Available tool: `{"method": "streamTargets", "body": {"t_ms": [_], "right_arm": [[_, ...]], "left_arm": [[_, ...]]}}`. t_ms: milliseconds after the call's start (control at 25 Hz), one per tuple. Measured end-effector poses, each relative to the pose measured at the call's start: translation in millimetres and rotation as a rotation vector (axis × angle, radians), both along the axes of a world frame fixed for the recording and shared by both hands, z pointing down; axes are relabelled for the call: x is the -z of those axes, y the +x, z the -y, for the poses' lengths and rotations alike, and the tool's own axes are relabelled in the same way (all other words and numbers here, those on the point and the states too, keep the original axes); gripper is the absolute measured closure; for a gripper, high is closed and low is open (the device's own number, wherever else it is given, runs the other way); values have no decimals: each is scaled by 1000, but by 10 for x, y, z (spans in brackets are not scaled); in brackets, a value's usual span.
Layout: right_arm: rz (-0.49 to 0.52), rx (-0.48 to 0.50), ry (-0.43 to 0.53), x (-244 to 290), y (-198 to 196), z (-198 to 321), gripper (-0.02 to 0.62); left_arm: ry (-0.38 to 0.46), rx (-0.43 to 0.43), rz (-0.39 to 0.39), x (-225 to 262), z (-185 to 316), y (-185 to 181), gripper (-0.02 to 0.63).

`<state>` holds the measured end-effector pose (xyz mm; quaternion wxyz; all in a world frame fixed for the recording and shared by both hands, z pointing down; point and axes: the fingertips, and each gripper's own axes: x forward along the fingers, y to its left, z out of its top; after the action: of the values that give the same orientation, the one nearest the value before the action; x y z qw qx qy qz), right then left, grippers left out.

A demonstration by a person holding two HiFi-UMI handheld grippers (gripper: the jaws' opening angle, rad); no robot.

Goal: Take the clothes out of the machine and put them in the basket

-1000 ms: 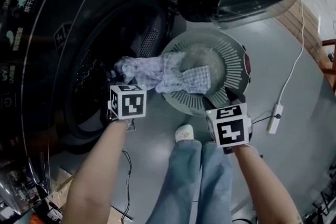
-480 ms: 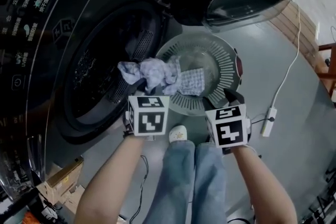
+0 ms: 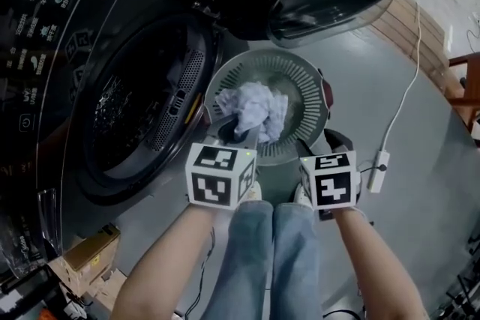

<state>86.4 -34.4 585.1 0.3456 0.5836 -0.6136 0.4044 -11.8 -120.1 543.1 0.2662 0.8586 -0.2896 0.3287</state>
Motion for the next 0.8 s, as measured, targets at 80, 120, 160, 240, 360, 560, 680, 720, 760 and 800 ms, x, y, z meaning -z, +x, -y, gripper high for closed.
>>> {"method": "streamTargets", "body": {"t_ms": [80,120,160,240,360,560,680,720,760,800], "right_arm": [[-1,-13,0,6,49,-38,342],[-1,-18,2,11,67,-54,344],[-1,-21,2,15,86,-70,345],[-5,-27,2,21,129,-100,348],[-1,-46,9,30,181,-122,350],[-2,-62,5,4,245,-158,353],[1,-69,1,-18,233,-181,354],[3,-69,-1,-26,220,-186,354],[4,-66,-3,-34,206,-190,354],[3,-63,-5,-40,193,-190,356]], "left_arm": [[12,-29,-40,85,-23,128,549],[20,-38,-53,122,-26,176,549],[29,-44,-59,147,-26,213,549],[40,-46,-38,131,-19,253,549],[35,-36,51,-22,4,242,391],[33,-19,94,-105,53,212,212],[43,-19,132,-160,91,103,212],[45,-15,144,-179,110,52,212],[44,-10,154,-199,130,0,212],[42,-4,163,-219,154,-54,212]]}}
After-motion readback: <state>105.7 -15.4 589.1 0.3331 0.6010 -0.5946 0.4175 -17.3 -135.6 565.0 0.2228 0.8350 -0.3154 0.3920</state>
